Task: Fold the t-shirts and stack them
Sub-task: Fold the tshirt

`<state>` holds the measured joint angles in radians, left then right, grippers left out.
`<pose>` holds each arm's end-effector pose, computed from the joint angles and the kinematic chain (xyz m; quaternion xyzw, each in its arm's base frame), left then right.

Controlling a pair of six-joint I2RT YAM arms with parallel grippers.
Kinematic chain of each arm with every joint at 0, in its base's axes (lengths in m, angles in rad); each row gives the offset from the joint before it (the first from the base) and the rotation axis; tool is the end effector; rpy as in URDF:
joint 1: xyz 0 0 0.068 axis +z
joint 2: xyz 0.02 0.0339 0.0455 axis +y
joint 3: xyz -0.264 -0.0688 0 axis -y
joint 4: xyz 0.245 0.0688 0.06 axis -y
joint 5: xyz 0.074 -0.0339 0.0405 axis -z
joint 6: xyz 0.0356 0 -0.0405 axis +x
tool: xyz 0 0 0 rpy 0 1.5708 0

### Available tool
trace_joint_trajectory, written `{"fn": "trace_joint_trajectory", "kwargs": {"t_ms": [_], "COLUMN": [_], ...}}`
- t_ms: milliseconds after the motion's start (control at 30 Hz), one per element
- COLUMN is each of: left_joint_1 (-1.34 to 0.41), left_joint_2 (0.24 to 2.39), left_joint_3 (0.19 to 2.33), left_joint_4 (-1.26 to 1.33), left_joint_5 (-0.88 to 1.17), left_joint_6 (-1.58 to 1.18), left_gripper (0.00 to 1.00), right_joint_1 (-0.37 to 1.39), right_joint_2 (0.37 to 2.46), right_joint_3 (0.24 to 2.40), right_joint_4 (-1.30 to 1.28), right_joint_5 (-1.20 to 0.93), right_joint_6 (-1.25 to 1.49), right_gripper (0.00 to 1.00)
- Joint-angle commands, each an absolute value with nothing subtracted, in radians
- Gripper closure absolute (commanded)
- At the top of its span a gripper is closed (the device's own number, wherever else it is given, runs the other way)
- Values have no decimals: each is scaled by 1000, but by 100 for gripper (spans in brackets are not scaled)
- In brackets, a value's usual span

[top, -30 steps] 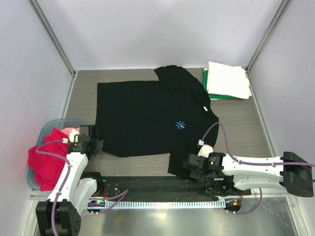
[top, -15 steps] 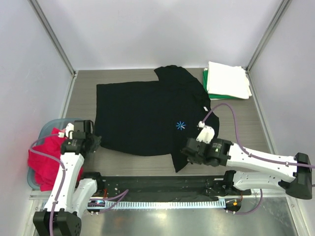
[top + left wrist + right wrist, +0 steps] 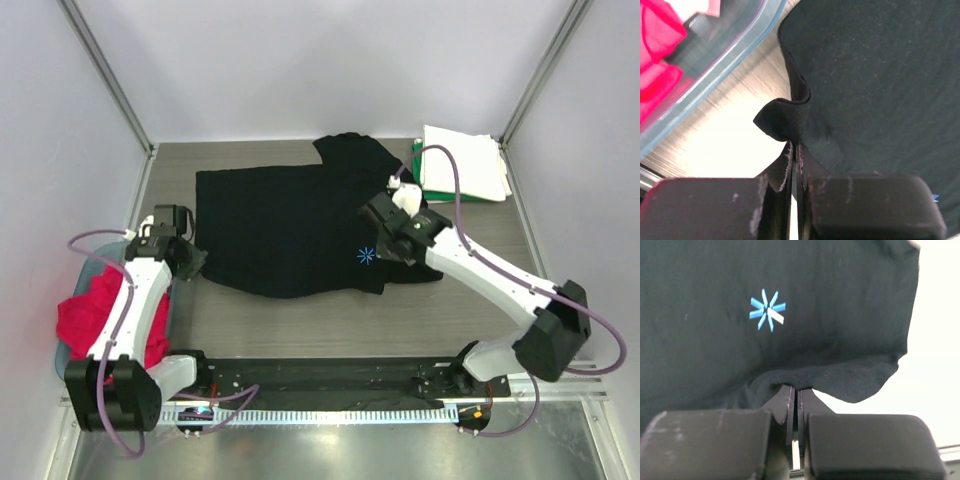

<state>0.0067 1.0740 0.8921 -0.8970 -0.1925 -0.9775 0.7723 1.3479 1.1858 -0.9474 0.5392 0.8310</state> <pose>0.1974 0.0081 0.2642 -0.4768 0.8398 -0.0306 0.2578 0.1987 0.1681 0.2970 0.0884 0.9362 -0.0220 0.3396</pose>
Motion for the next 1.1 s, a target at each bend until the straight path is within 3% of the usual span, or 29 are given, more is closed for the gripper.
{"fn": "trace_joint_trajectory", "kwargs": {"t_ms": [0,333,867,933,1000,1067], "left_joint_1": [9,41,101,124,159,179], "left_joint_2": [1135,1425,1741,1816,1873,1919], "left_joint_3": [966,1107,1301,1363,1435,1546], "left_joint_4": [-862,-850,-871,-874,-931,-975], "left_joint_5": [-235,-261,-252,-216,-136,-74], "left_joint_6": [-890,-808,-767,-750,-742,-730], "left_gripper": [100,100,100,94,86,56], "right_joint_1": [689,532,451,437,419,391], "right_joint_2": [1432,1696,2042,2091,2192,2293], "right_joint_3": [1311,1578,1903,1992,2174,2334], "right_joint_4": [-873,-853,-857,-886,-934,-1050], "right_joint_5": [537,468,431,449,454,454], "right_joint_6": [617,417,284,267,259,268], "right_gripper": [99,99,99,99,64,20]}}
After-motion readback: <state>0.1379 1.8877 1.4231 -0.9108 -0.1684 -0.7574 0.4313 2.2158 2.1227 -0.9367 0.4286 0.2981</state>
